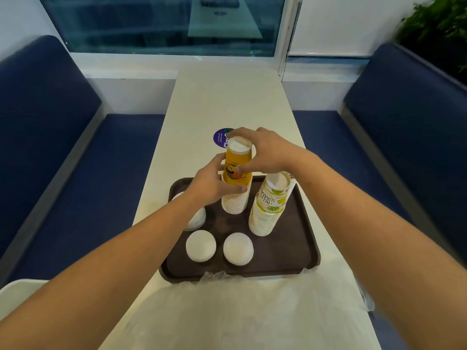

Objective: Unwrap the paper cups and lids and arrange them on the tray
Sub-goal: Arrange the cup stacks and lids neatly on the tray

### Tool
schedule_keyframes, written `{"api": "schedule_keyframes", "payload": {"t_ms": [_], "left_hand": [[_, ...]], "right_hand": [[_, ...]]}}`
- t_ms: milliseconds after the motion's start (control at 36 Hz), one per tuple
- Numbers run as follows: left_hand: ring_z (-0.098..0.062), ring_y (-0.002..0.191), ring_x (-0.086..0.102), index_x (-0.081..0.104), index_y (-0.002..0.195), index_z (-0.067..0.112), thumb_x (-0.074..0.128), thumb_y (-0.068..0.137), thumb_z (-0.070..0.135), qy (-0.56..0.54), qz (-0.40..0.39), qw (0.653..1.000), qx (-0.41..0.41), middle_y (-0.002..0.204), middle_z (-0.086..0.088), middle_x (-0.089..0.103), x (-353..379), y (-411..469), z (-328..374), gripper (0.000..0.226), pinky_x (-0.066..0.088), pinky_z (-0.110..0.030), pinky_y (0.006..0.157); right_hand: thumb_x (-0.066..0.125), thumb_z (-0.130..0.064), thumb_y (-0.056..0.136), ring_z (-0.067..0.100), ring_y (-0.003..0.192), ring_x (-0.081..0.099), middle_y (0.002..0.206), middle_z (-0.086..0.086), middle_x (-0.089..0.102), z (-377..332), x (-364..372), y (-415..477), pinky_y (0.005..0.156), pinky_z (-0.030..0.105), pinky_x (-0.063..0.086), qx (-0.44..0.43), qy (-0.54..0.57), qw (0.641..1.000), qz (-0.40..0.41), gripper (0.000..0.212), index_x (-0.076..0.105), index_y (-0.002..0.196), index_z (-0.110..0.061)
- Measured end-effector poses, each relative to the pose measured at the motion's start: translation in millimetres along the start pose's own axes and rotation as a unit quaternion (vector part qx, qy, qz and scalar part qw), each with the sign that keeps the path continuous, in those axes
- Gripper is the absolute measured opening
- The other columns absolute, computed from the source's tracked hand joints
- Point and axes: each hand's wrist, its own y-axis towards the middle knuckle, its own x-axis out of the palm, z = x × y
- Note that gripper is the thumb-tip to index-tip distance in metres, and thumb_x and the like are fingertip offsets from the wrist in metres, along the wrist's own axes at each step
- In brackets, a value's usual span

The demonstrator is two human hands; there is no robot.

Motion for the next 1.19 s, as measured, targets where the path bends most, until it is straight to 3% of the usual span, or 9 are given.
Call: {"api": "schedule_keyframes", "payload": {"t_ms": [111, 306, 472, 778, 1028, 1111, 1194], "left_hand": [[-0.027, 0.134, 0.058, 0.038, 0.152, 0.031, 0.091, 0.078, 0.034, 0.006, 0.01, 1.0, 0.006, 0.15, 0.002, 0.056, 6, 3, -1, 0.091, 0.05, -0.051, 0.11], [-0.028, 0.133, 0.059, 0.039, 0.152, 0.031, 0.087, 0.084, 0.031, 0.022, 0.029, 0.999, 0.004, 0.15, 0.001, 0.056, 4, 6, -8, 0.084, 0.049, -0.048, 0.109], [-0.029, 0.135, 0.057, 0.039, 0.153, 0.03, 0.086, 0.085, 0.03, 0.026, 0.031, 0.999, -0.006, 0.152, 0.001, 0.055, -9, 9, -12, 0.083, 0.047, -0.049, 0.11], [-0.029, 0.133, 0.058, 0.039, 0.152, 0.032, 0.088, 0.083, 0.032, 0.018, 0.046, 0.999, -0.021, 0.151, 0.001, 0.055, -29, 11, -28, 0.085, 0.049, -0.048, 0.108], [-0.029, 0.132, 0.059, 0.04, 0.151, 0.032, 0.088, 0.083, 0.032, 0.015, 0.055, 0.998, -0.028, 0.151, 0.001, 0.055, -37, 13, -37, 0.083, 0.05, -0.047, 0.106], [-0.029, 0.133, 0.058, 0.039, 0.152, 0.031, 0.087, 0.083, 0.033, 0.016, 0.052, 0.998, -0.025, 0.152, 0.001, 0.055, -37, 11, -35, 0.084, 0.05, -0.047, 0.107], [-0.029, 0.138, 0.054, 0.036, 0.155, 0.032, 0.088, 0.082, 0.034, 0.009, 0.052, 0.998, -0.016, 0.155, 0.001, 0.051, -38, 8, -31, 0.09, 0.048, -0.048, 0.109]], "right_hand": [[0.088, -0.03, 0.078, 0.021, 0.111, 0.056, 0.132, 0.001, 0.059, 1, 0, 1, 0.082, 0.032, 0.058, -0.019, 0.023, 0.999, 0.024, 0.075, 0.047, 0.141, -0.038], [0.088, -0.025, 0.078, 0.016, 0.112, 0.053, 0.137, -0.001, 0.059, -5, 5, 9, 0.084, 0.027, 0.052, -0.029, 0.029, 0.999, 0.033, 0.074, 0.049, 0.141, -0.03], [0.087, -0.026, 0.078, 0.018, 0.111, 0.053, 0.135, 0.001, 0.06, -13, 11, 22, 0.079, 0.025, 0.048, -0.033, 0.026, 0.999, 0.029, 0.073, 0.05, 0.141, -0.03], [0.087, -0.026, 0.076, 0.022, 0.111, 0.056, 0.131, 0.001, 0.061, -34, 20, 41, 0.083, 0.032, 0.055, -0.045, 0.014, 0.999, 0.019, 0.072, 0.051, 0.139, -0.031], [0.088, -0.026, 0.077, 0.021, 0.11, 0.055, 0.131, 0.0, 0.06, -40, 27, 50, 0.077, 0.028, 0.053, -0.052, 0.021, 0.998, 0.015, 0.073, 0.05, 0.139, -0.032], [0.087, -0.03, 0.078, 0.024, 0.116, 0.056, 0.137, 0.0, 0.058, -39, 26, 48, 0.084, 0.032, 0.056, -0.055, 0.017, 0.998, 0.01, 0.078, 0.047, 0.144, -0.035], [0.086, -0.044, 0.079, 0.026, 0.124, 0.052, 0.146, 0.004, 0.053, -37, 17, 38, 0.098, 0.041, 0.053, -0.05, 0.011, 0.999, 0.002, 0.093, 0.031, 0.154, -0.043]]}}
